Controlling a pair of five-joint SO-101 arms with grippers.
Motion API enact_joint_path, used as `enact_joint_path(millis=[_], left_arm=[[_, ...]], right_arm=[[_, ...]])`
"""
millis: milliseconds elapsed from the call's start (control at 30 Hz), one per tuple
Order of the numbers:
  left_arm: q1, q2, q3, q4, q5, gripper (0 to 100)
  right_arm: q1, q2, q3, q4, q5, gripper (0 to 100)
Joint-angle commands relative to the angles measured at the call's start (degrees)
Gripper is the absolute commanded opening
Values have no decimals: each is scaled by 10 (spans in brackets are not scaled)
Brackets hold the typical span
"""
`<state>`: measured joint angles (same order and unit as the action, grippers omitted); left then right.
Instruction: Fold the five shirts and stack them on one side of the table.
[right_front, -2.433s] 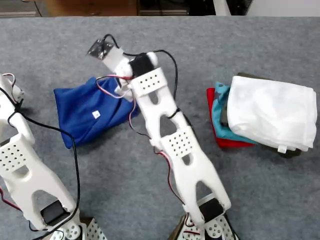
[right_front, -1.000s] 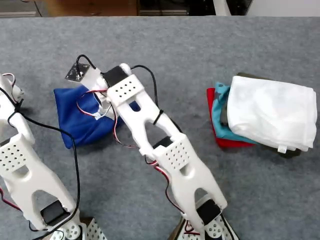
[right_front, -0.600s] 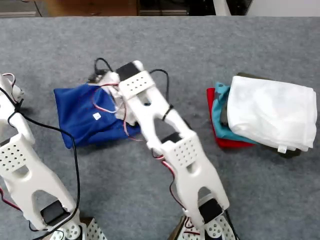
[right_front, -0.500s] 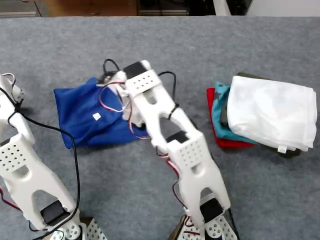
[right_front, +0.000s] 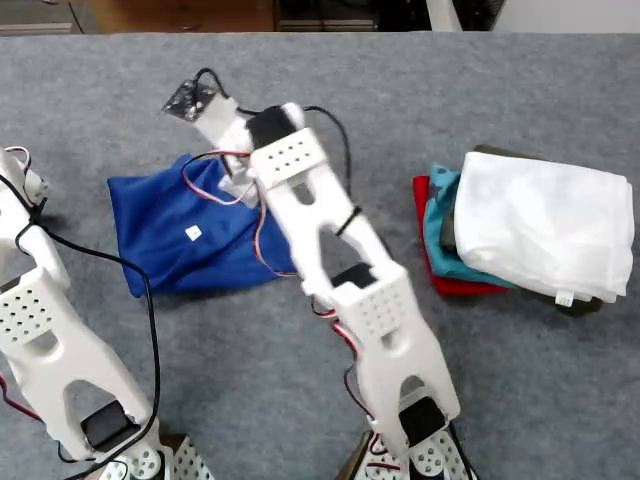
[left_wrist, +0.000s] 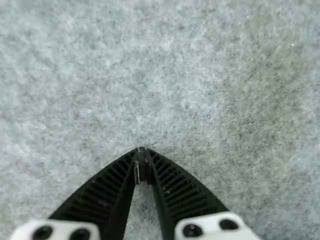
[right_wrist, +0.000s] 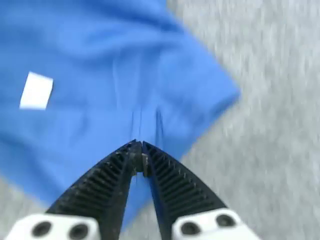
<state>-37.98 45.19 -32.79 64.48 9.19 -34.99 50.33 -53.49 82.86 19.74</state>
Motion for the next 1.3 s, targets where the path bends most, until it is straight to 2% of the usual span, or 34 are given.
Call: enact_joint_path(millis=[0,267,533,667,1000,1267], left_arm=[[8,-7,-21,-5,2,20],[8,-7,-21,-6,2,20],[8,-7,-21,-6,2,20],[8,-7,-21,-6,2,20],[8,-7,-21,-5,2,20],[8,-7,-21,-6,2,20]], right_arm=[[-27,62,-91,-33,-5,5],[-35,204,-255,-11,-5,5],[-29,225,-362,159,-3,5],[-29,225,-407,195,-3,5],[-19,225,-407,196,-3,5],[8,217,-347,196,-4,5]])
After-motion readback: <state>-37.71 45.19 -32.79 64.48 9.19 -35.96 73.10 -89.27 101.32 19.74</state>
